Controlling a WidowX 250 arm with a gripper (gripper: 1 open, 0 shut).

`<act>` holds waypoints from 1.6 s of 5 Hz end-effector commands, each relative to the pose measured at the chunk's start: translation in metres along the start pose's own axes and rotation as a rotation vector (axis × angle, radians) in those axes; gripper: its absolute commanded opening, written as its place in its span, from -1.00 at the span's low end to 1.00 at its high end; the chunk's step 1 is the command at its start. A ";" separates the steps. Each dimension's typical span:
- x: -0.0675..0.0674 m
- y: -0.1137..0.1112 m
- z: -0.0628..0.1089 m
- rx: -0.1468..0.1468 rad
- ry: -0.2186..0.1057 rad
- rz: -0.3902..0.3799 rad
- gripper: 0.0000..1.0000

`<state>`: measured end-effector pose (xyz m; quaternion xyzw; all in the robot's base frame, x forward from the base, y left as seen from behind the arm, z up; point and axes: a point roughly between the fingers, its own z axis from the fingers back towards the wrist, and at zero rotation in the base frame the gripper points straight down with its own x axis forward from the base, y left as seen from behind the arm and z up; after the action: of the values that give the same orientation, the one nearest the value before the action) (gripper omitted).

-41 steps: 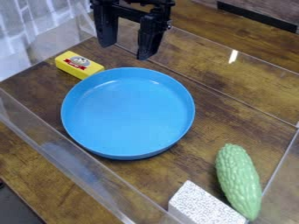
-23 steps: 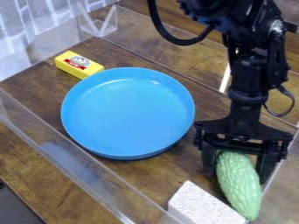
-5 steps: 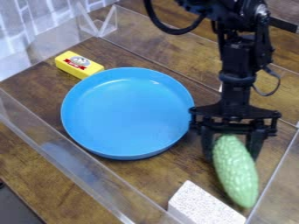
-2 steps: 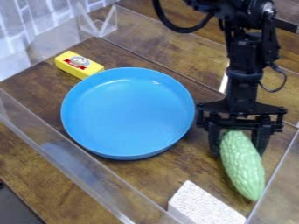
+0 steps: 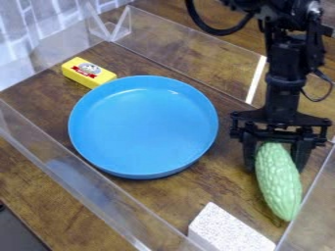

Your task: Put the green object in the blue tray

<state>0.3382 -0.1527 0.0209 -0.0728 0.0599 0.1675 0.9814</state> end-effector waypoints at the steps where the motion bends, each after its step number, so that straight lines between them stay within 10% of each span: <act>1: -0.004 0.002 0.012 -0.006 -0.026 -0.040 -1.00; 3: -0.007 -0.030 0.032 0.024 -0.031 -0.189 -1.00; 8: 0.009 -0.002 0.047 0.060 -0.075 -0.148 -1.00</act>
<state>0.3415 -0.1445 0.0472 -0.0299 0.0491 0.0929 0.9940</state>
